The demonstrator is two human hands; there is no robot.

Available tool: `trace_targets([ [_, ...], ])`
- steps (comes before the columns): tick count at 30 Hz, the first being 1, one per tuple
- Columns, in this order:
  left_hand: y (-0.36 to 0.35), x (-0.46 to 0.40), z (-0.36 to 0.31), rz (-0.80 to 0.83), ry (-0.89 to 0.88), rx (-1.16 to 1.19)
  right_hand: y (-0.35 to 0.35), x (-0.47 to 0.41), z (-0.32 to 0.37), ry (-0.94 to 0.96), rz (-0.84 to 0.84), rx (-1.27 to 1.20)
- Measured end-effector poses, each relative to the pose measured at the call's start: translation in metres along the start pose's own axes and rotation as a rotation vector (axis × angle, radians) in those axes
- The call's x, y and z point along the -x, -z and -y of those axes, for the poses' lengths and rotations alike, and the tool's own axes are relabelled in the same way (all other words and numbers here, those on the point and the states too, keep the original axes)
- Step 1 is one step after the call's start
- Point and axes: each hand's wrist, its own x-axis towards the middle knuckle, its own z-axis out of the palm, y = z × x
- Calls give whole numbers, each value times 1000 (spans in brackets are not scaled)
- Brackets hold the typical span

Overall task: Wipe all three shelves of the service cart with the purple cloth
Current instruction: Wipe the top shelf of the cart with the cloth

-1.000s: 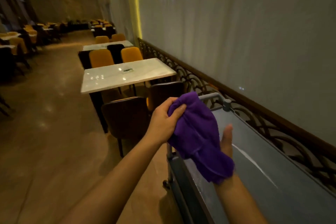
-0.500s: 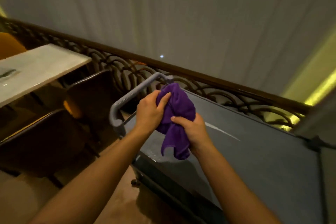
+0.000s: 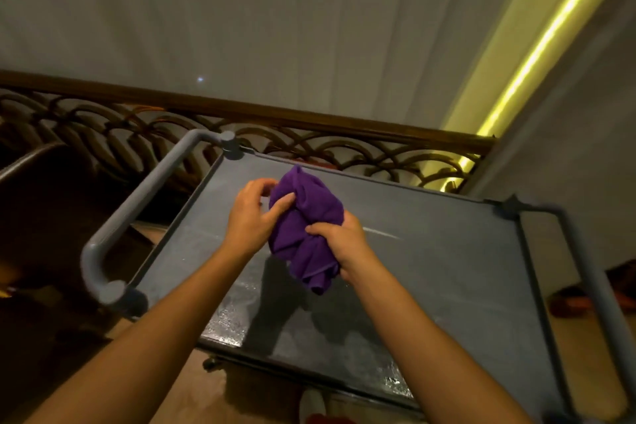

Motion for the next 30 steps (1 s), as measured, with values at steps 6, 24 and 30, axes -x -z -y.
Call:
trace_targets([
  [6, -15, -5, 83, 81, -15, -382, 65, -28, -6, 60, -368, 108],
  [24, -2, -11, 182, 406, 91, -711, 197, -77, -69, 21, -684, 1257],
  [30, 19, -15, 203, 607, 197, -856, 221, -95, -83, -60, -555, 1389],
])
